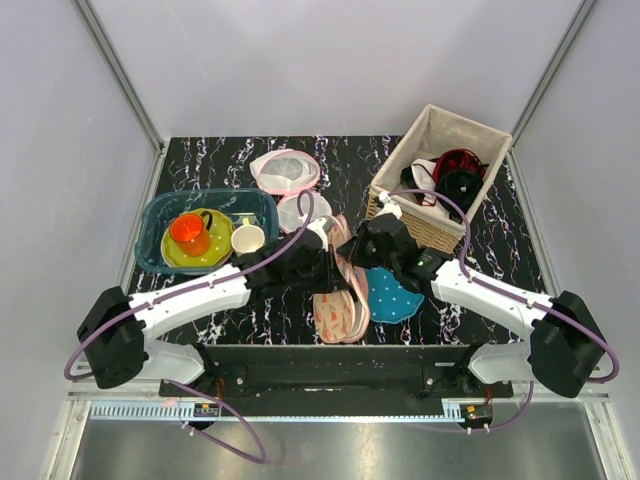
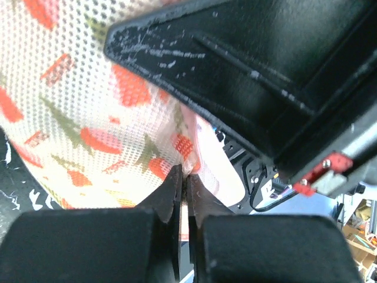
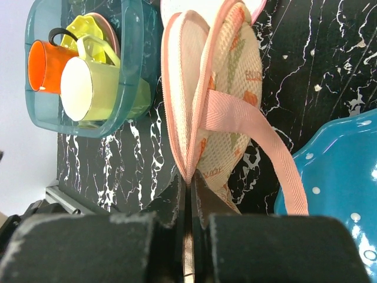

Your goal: Unzip the laundry bag and remove the bra

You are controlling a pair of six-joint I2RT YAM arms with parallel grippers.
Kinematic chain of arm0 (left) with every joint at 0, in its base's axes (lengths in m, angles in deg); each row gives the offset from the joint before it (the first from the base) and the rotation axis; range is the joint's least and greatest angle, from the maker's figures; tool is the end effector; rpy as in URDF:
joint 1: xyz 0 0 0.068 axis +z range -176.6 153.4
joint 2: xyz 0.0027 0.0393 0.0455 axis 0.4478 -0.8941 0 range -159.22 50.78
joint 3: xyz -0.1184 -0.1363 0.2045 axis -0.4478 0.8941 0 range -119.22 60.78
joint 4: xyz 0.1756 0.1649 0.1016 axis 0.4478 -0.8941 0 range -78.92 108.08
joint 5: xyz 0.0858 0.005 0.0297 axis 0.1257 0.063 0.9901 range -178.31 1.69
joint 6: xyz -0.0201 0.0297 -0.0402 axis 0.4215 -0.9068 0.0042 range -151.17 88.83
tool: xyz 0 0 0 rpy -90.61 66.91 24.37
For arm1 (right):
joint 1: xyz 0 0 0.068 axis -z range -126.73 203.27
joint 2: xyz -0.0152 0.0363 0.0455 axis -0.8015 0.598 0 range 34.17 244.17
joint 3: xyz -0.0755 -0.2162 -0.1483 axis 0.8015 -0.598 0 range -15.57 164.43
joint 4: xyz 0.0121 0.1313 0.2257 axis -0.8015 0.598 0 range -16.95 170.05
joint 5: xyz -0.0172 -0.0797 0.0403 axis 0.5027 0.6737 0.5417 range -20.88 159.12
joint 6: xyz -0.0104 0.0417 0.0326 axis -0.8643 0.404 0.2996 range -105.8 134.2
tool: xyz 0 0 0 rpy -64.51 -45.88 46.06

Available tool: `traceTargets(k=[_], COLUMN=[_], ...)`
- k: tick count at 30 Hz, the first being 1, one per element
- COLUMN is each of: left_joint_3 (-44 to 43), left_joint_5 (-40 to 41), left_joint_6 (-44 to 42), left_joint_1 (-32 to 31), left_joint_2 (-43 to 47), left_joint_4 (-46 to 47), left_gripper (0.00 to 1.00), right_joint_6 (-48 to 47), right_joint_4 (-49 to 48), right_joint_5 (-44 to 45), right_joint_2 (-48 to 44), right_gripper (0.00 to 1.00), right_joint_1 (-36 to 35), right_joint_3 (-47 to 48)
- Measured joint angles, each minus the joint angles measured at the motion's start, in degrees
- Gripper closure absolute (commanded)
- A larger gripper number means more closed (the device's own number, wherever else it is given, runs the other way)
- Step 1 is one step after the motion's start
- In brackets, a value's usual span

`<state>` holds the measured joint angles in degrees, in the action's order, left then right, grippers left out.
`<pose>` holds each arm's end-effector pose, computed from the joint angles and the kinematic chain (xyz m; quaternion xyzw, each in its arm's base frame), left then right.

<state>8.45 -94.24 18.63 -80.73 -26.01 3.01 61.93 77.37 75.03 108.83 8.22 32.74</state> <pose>0.1681 -0.2387 0.2540 0.0561 0.9019 -0.3641 0.2255 0.2077 0.2030 0.2574 0.0457 0.8669 0.3270 0.3734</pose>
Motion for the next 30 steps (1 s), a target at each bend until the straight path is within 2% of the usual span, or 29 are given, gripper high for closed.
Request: traceTargets(k=[2, 5, 7, 14, 19, 25, 30], left_joint_3=[1.0, 2.3, 3.2, 9.2, 13.7, 21.4, 25.2], left_joint_5=[0.2, 0.3, 0.4, 0.1, 0.8, 2.0, 2.2], left_joint_6=[0.0, 0.1, 0.2, 0.7, 0.7, 1.2, 1.5], left_joint_1=[0.0, 0.0, 0.0, 1.4, 4.6, 8.7, 11.9], left_joint_2=[1.6, 4.2, 5.9, 14.7, 22.1, 29.1, 33.1], left_joint_4=[-0.2, -0.4, -0.4, -0.4, -2.0, -3.6, -6.4], left_gripper=[1.0, 1.0, 1.0, 1.0, 1.0, 1.0, 1.0], right_joint_6=[0.0, -0.4, -1.3, -7.8, -11.0, -10.6, -10.4], right_joint_4=[0.0, 0.2, 1.1, 9.0, 9.7, 8.4, 6.2], right_joint_5=[0.4, 0.6, 1.2, 6.7, 6.2, -1.1, -6.1], right_joint_2=[0.0, -0.1, -0.7, -9.4, -10.0, -0.7, 8.3], right_gripper=[0.59, 0.1, 0.03, 0.08, 0.09, 0.22, 0.23], right_joint_1=[0.0, 0.0, 0.0, 0.0, 0.0, -0.3, -0.9], right_joint_3=[0.0, 0.0, 0.0, 2.3, 7.2, 4.3, -2.1])
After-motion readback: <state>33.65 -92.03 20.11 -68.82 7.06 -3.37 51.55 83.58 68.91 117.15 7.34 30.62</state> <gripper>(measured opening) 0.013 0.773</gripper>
